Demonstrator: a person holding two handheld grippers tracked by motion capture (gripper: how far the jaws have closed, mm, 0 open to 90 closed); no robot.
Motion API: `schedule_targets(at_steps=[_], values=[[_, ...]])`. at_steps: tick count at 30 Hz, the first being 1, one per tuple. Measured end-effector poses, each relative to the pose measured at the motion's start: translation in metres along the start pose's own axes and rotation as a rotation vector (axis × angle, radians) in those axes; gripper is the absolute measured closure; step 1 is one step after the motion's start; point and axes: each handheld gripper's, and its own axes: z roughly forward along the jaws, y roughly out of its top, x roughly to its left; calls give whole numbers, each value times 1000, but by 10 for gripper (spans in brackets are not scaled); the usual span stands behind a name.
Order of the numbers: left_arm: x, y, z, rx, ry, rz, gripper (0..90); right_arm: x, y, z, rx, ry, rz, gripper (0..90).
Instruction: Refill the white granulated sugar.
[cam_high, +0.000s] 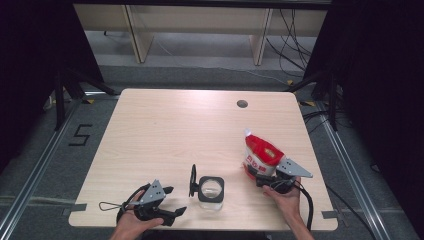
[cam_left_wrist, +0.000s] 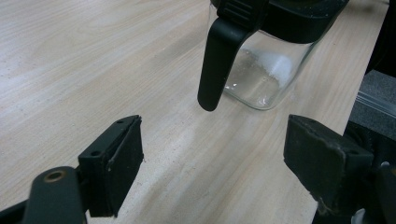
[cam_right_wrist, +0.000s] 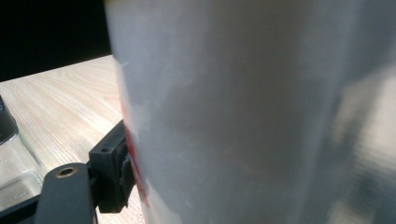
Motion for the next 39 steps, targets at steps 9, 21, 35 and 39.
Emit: schedule_targets(at_steps=[9, 21, 35, 39], values=[[-1, 0, 1, -18, -15, -19, 192, -4, 0, 3, -15, 10, -25, 261], [2, 0, 1, -24, -9, -7, 194, 7, 2, 1, -9, -3, -15, 378], [6, 0, -3, -8, -1, -11, 195, 6, 15, -15, 10, -66, -134, 392], [5, 0, -3, -12, -6, -19, 195, 8, 24, -27, -23, -89, -171, 392]])
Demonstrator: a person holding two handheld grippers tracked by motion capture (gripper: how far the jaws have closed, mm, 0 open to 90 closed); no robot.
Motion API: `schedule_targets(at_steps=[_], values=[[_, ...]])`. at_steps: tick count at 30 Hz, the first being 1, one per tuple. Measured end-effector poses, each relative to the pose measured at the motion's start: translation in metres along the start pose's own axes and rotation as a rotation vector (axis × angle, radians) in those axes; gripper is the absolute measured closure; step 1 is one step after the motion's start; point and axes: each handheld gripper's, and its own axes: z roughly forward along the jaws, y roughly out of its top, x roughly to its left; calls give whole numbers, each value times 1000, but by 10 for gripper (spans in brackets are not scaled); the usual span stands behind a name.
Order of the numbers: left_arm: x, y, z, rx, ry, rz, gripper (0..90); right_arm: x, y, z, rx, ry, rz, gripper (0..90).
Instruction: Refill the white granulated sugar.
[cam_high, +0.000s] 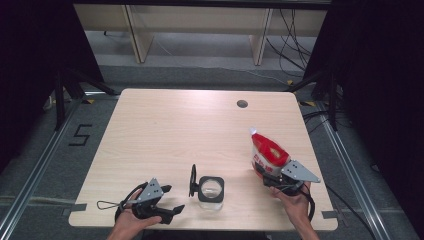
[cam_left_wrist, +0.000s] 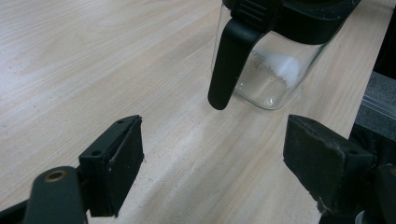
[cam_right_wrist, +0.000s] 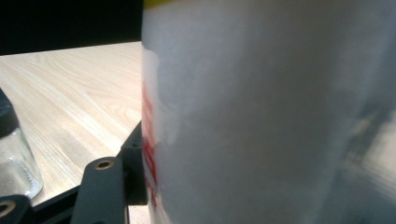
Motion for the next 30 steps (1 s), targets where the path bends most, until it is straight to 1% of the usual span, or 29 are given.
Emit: schedule_targets(at_steps=[1, 2, 3, 4, 5, 6, 7, 8, 9, 10, 11, 12, 13, 14, 15, 16, 17, 18, 19, 20, 21, 23, 25, 26, 27, 28, 29, 30], values=[[2, 1, 0, 3, -3, 31, 195, 1, 2, -2, -11, 3, -18, 393], [1, 1, 0, 2, -1, 30, 195, 0, 4, -5, -4, -14, -48, 393], [1, 0, 0, 2, 1, 30, 195, 4, 7, -8, 0, -2, -47, 393], [1, 0, -1, 4, 5, 18, 195, 5, 9, -9, 13, -1, -85, 393], [1, 0, -1, 1, 4, 16, 195, 7, 10, -12, 23, -7, -103, 393], [0, 0, -1, 3, 8, 4, 195, 14, 14, -15, 39, 3, -175, 393], [1, -1, -1, -6, 1, 3, 195, 14, 14, -15, 39, 3, -175, 393], [0, 0, -1, -6, 6, 3, 195, 17, 15, -16, 45, 4, -199, 393], [0, 0, -1, -13, 0, -6, 195, 20, 15, -17, 57, 9, -209, 394], [0, 0, -1, -6, 2, 2, 195, 24, 16, -18, 59, 15, -206, 393], [0, 0, -1, 2, 7, 3, 195, 27, 17, -19, 65, 25, -220, 394], [0, -1, -1, -9, 3, -2, 195, 33, 20, -20, 68, 10, -271, 394], [0, -1, -1, -9, 3, -2, 195, 36, 21, -21, 78, 13, -287, 394], [0, 0, -1, 0, 4, -2, 195, 36, 21, -21, 78, 13, -287, 394], [0, 0, -1, 2, 5, -1, 195, 39, 22, -23, 81, 13, -304, 394], [1, 0, -2, 16, 14, 18, 195, 41, 23, -24, 85, 18, -330, 394], [2, 0, -2, 20, 16, 20, 195, 43, 23, -26, 87, 15, -335, 394], [0, -1, -1, -2, 7, -4, 195, 45, 24, -26, 86, 18, -358, 394], [0, 0, -1, -2, 8, -1, 195, 48, 25, -29, 96, 18, -373, 394], [0, 0, -1, 3, 4, -3, 195, 49, 25, -29, 97, 17, -405, 395], [1, 0, -1, 7, 12, 7, 195, 52, 26, -31, 104, 14, -436, 395], [0, 0, -1, 3, 7, -2, 195, 55, 28, -34, 107, 4, -483, 395], [0, 0, -1, 7, 12, 2, 195, 60, 29, -37, 113, -2, -525, 395], [0, -1, -1, 0, 12, 1, 195, 63, 29, -39, 120, -14, -545, 395], [0, -1, -1, 1, 11, 1, 195, 65, 29, -41, 128, -31, -603, 396], [0, 0, -1, 5, 7, 0, 195, 65, 30, -41, 132, -38, -644, 395], [0, 0, -1, 5, 10, 2, 195, 67, 30, -43, 146, -40, -660, 395], [0, 0, -1, 3, 10, 6, 195, 68, 31, -44, 140, -46, -676, 396]])
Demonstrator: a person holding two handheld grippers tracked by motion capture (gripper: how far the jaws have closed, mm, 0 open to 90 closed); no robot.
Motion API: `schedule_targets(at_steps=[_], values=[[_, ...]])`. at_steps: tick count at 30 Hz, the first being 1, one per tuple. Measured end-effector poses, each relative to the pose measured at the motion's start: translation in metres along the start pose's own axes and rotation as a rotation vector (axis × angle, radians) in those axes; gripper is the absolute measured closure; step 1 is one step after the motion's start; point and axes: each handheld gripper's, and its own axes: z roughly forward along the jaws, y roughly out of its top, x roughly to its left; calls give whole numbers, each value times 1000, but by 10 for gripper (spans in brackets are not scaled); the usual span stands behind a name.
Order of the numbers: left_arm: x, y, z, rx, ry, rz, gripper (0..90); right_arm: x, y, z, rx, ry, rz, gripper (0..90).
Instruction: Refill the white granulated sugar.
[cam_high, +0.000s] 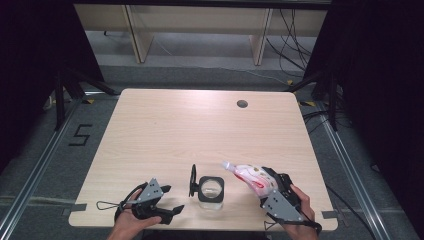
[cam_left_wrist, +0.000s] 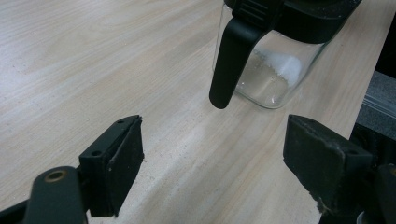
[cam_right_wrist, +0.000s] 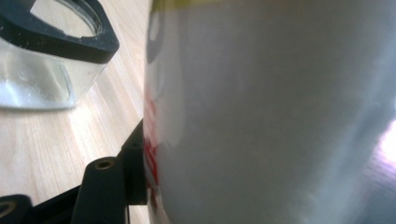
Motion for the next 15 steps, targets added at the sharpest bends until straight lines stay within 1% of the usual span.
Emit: schedule_targets(at_steps=[1, 2, 4, 5, 6, 7, 8, 9, 10, 11, 12, 13, 14, 15], values=[[0, 0, 0, -4, -2, -2, 195, 1, 1, -1, 6, -4, -9, 396], [0, 0, 0, -5, 3, -8, 195, 1, 1, -2, 7, -12, -49, 396], [0, 0, 0, -2, 0, -5, 195, 4, 3, -3, 29, -15, -89, 396], [0, 0, 0, 0, 2, -4, 195, 6, 3, -3, 35, -19, -93, 396], [0, 0, 0, 5, -3, 0, 195, 8, 3, -3, 38, -16, -108, 396], [0, 0, 0, 5, 3, 1, 195, 10, 5, -3, 50, -15, -133, 397], [0, 0, 1, -2, 4, 1, 195, 14, 6, -4, 68, -20, -171, 397], [0, 0, 1, -2, 4, 1, 195, 14, 6, -4, 68, -20, -171, 397], [-1, 0, 1, -4, 1, -4, 195, 14, 7, -3, 68, -26, -225, 397], [-1, -1, 2, -11, 1, -14, 195, 17, 7, -3, 80, -32, -237, 397], [-1, -1, 2, -11, -2, -15, 195, 17, 8, -1, 71, -35, -302, 398], [-1, -1, 2, -11, -2, -15, 195, 17, 8, -1, 71, -35, -302, 398], [0, 0, 0, 4, 1, 1, 195, 20, 10, -2, 89, -37, -335, 398], [0, 0, 0, 4, 1, 1, 195, 20, 10, -2, 89, -37, -335, 398]])
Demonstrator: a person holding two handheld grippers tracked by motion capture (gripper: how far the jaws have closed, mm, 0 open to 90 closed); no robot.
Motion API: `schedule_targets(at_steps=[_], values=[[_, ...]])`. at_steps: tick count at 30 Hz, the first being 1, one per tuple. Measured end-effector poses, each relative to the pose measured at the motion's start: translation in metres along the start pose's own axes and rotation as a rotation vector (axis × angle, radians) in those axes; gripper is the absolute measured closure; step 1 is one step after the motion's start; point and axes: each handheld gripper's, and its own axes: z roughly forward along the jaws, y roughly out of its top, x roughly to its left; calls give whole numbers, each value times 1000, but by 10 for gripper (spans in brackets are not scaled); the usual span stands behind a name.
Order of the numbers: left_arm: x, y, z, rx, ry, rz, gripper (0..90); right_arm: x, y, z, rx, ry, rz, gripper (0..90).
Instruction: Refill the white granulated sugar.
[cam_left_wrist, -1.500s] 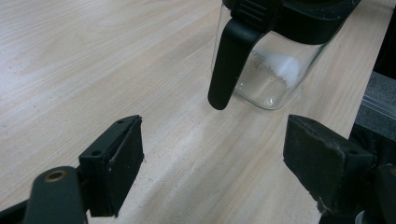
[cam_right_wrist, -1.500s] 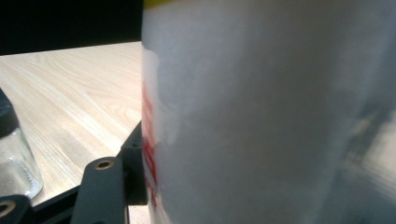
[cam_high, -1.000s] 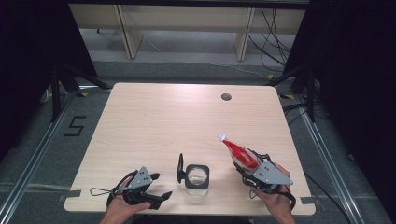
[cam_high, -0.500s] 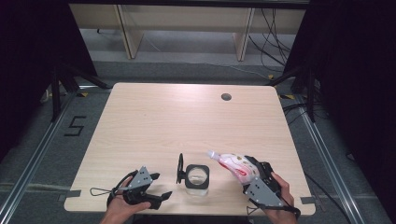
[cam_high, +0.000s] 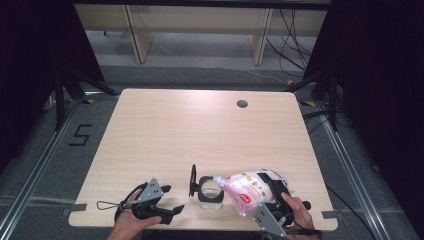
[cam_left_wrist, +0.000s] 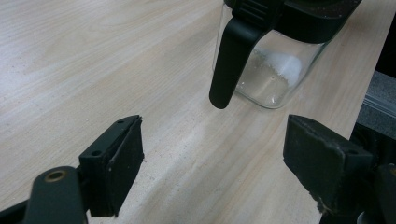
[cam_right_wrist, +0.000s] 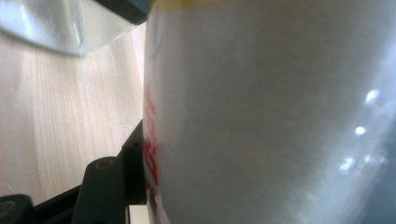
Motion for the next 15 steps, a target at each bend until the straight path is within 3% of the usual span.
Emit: schedule_targets(at_steps=[1, 3, 4, 5, 6, 7, 8, 10, 12, 13, 14, 15], values=[[1, 0, 0, 10, 6, 3, 195, 3, 1, 1, 0, -10, -60, 398], [-1, 0, 1, -11, -2, -19, 195, 6, 1, 0, 27, -19, -51, 398], [1, 0, -1, 10, 8, 10, 195, 8, 3, 0, 32, -24, -96, 399], [1, 0, -1, 10, 8, 10, 195, 8, 3, 0, 32, -24, -96, 399], [0, 0, 0, 5, 6, 4, 195, 4, 5, 1, 21, -33, -190, 399], [-1, 0, 1, -13, -2, -13, 195, 10, 4, 1, 37, -25, -143, 399], [0, 0, 1, -10, -2, -5, 195, 12, 4, 2, 35, -35, -168, 399], [3, 0, -1, 16, 5, 37, 195, 15, 7, 2, 49, -41, -236, 400], [0, 0, 1, -15, -4, 6, 195, 13, 10, 2, 54, -48, -325, 400], [0, 0, 1, -9, -1, 13, 195, 13, 10, 2, 54, -48, -325, 400], [1, 0, 0, 1, 3, 23, 195, 16, 9, 3, 57, -49, -292, 401], [0, 0, 1, -16, -3, 5, 195, 15, 11, 2, 73, -52, -335, 401]])
